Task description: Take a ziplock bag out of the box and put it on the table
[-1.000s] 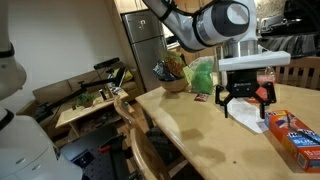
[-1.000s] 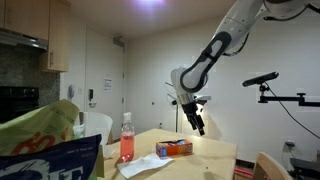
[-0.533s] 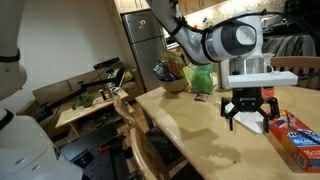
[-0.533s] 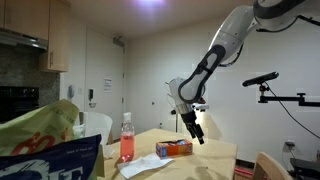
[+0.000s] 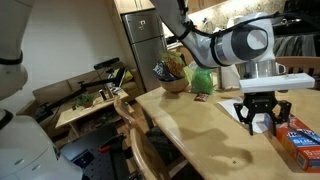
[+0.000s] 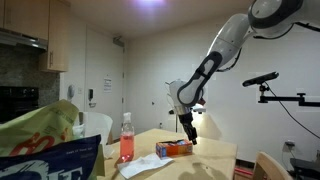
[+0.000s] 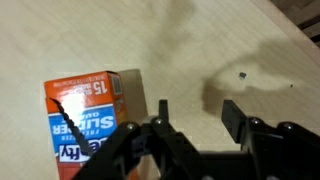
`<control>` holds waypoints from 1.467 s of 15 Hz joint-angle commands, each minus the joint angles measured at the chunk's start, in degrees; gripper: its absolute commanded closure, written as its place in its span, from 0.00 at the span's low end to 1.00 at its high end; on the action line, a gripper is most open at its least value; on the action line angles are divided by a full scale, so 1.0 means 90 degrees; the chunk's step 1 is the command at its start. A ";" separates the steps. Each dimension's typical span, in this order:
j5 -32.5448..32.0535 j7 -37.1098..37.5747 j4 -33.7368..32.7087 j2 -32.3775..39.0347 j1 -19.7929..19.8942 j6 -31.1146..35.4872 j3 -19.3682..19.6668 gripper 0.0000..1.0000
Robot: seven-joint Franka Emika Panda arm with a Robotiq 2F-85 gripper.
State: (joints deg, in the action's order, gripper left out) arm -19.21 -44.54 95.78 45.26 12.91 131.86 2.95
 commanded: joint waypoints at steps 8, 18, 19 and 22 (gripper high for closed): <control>0.0053 -0.0367 -0.0092 0.0032 0.0055 0.0365 0.0021 0.98; -0.0075 -0.0031 -0.0237 0.0283 -0.0017 0.0735 0.0210 1.00; -0.0096 0.0031 -0.0235 0.0315 -0.0031 0.0884 0.0255 1.00; -0.0193 0.0347 -0.0292 0.0455 -0.0105 0.1346 0.0432 1.00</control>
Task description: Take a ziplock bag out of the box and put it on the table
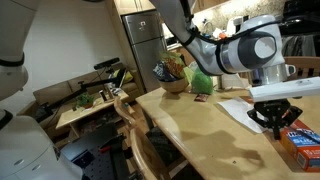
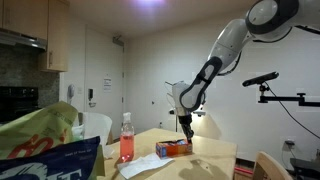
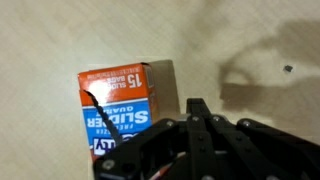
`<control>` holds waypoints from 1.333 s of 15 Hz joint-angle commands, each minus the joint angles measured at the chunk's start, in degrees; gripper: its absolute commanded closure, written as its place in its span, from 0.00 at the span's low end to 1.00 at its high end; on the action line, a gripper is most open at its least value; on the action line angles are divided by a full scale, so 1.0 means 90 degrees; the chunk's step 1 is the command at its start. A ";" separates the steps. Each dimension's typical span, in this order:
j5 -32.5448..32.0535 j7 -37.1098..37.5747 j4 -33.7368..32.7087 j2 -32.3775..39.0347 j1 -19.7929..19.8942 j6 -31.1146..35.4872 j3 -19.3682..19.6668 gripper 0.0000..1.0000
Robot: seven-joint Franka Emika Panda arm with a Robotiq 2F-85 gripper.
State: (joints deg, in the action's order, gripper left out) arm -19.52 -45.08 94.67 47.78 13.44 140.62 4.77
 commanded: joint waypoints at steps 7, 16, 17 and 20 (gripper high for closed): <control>-0.0337 0.1167 -0.0394 0.0423 -0.0321 0.0804 0.0476 1.00; -0.0303 0.1010 -0.0389 0.0442 -0.0175 0.0707 0.0336 1.00; -0.0326 0.1074 -0.0422 0.0488 -0.0202 0.0738 0.0380 1.00; -0.0422 0.1257 -0.0498 0.0638 -0.0282 0.0934 0.0524 1.00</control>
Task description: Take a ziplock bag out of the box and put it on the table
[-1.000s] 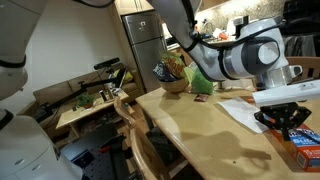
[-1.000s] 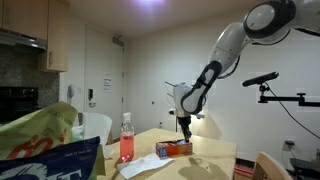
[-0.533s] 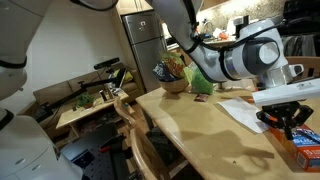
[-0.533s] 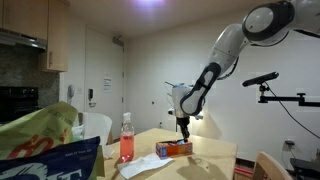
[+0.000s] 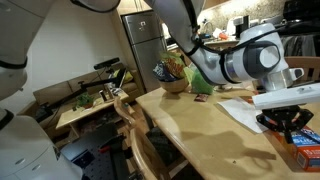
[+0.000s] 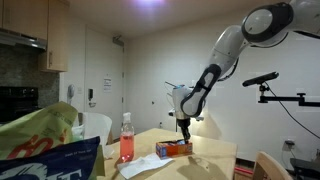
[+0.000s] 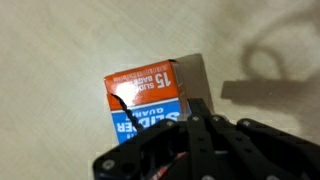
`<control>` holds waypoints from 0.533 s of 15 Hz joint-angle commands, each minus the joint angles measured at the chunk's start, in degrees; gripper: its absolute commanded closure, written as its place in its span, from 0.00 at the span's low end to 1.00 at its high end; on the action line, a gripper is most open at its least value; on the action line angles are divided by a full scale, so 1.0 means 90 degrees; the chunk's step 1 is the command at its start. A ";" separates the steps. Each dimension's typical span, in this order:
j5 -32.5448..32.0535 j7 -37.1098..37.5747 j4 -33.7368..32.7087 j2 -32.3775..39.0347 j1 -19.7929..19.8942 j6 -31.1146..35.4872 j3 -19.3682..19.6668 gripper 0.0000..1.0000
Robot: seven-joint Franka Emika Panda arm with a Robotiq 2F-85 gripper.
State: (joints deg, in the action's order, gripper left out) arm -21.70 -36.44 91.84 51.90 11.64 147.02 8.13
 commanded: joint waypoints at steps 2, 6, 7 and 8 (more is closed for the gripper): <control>-0.0323 0.0518 -0.0240 0.0264 -0.0188 0.0385 0.0317 1.00; -0.0641 0.0927 -0.0222 0.0312 -0.0321 0.0907 0.0541 1.00; -0.0728 0.1044 -0.0215 0.0319 -0.0377 0.0998 0.0611 1.00; -0.0772 0.1089 -0.0217 0.0323 -0.0404 0.1040 0.0639 1.00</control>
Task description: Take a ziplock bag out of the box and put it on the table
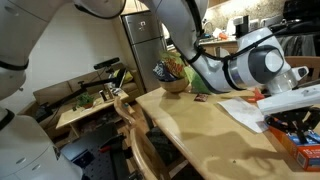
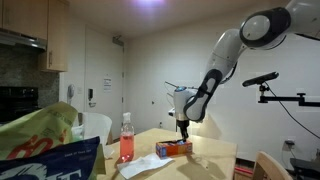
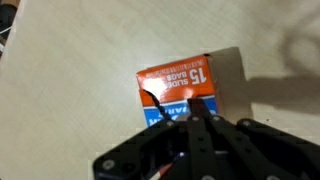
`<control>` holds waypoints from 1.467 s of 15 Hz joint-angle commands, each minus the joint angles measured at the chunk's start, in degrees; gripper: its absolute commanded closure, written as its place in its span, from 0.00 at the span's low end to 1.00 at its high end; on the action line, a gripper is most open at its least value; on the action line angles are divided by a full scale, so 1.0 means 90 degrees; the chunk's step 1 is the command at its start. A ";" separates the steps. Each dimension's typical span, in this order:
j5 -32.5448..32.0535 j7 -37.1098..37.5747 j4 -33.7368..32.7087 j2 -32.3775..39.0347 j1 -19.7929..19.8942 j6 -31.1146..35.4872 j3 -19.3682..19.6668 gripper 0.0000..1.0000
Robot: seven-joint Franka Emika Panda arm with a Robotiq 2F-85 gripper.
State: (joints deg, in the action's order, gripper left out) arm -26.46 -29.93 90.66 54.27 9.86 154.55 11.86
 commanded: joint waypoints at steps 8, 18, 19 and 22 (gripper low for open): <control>-0.0217 0.0248 -0.0109 0.0098 -0.0150 0.0069 0.0090 0.99; -0.0358 0.0531 -0.0421 0.0419 -0.0346 0.0257 0.0339 1.00; -0.0388 0.0582 -0.0490 0.0478 -0.0392 0.0252 0.0399 1.00; -0.0522 0.0811 -0.0712 0.0664 -0.0571 0.0302 0.0631 1.00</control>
State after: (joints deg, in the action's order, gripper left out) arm -28.84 -26.65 87.21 57.65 6.86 155.67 14.72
